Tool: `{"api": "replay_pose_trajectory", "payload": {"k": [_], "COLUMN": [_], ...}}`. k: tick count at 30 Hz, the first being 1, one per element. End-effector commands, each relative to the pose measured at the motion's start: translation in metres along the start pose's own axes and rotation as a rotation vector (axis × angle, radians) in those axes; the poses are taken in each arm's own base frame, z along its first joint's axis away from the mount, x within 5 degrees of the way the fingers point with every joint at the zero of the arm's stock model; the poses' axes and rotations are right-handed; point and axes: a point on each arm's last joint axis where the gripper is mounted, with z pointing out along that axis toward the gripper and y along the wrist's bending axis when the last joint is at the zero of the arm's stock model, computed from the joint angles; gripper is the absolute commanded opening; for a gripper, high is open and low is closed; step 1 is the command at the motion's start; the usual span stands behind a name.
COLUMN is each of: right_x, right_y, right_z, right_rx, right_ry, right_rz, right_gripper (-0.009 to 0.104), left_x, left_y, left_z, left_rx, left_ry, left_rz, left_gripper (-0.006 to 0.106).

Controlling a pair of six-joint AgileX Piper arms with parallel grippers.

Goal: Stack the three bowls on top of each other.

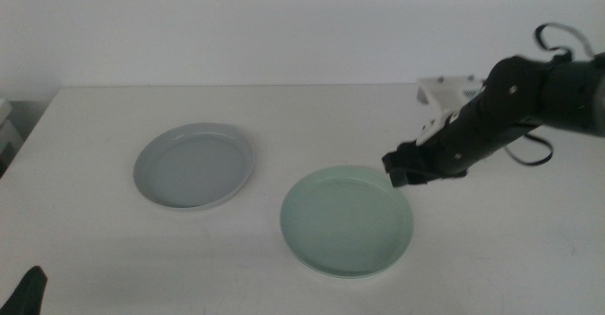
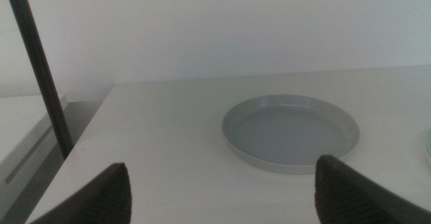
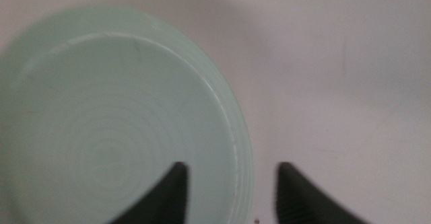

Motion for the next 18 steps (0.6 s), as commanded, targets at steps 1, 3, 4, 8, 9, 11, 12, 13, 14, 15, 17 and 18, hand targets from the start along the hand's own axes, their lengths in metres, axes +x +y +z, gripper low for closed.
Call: {"api": "replay_pose_trajectory", "payload": {"k": [1, 3, 4, 8, 9, 11, 12, 13, 14, 15, 17, 18], "right_x": [-0.014, -0.014, -0.013, 0.000, 0.006, 0.021, 0.031, 0.042, 0.052, 0.064, 0.086, 0.098], "right_y": [0.009, 0.015, 0.019, 0.033, 0.036, 0.040, 0.041, 0.042, 0.042, 0.042, 0.041, 0.040], "right_z": [-0.047, -0.078, -0.097, -0.172, -0.193, -0.227, -0.241, -0.252, -0.259, -0.266, -0.276, -0.280], "right_rx": [-0.007, -0.014, -0.020, -0.038, -0.042, -0.036, -0.029, -0.024, -0.022, -0.019, -0.017, -0.016], "right_ry": [-0.132, -0.181, -0.213, -0.362, -0.411, -0.487, -0.515, -0.535, -0.548, -0.565, -0.597, -0.614], "right_rz": [-0.041, -0.059, -0.073, -0.149, -0.166, -0.205, -0.225, -0.243, -0.256, -0.271, -0.284, -0.288], "right_gripper": [0.053, 0.062, 0.066, 0.068, 0.068, 0.066, 0.064, 0.062, 0.061, 0.059, 0.056, 0.056], "left_x": [-0.009, -0.009, -0.009, -0.009, -0.009, -0.009, -0.009, -0.009, -0.009, -0.009, -0.009, -0.009], "left_y": [0.000, 0.000, 0.000, 0.000, 0.000, 0.000, 0.000, 0.000, 0.000, 0.000, 0.000, 0.000], "left_z": [-0.002, -0.002, -0.002, -0.002, -0.002, -0.002, -0.002, -0.002, -0.002, -0.002, -0.002, -0.002], "left_rx": [0.005, 0.005, 0.005, 0.005, 0.005, 0.005, 0.005, 0.005, 0.005, 0.005, 0.005, 0.005], "left_ry": [-0.089, -0.089, -0.089, -0.089, -0.089, -0.089, -0.089, -0.089, -0.089, -0.089, -0.089, -0.089], "left_rz": [-0.014, -0.014, -0.014, -0.014, -0.014, -0.014, -0.014, -0.014, -0.014, -0.014, -0.014, -0.014], "left_gripper": [0.105, 0.105, 0.105, 0.105, 0.105, 0.105, 0.105, 0.105, 0.105, 0.105, 0.105, 0.105]}}
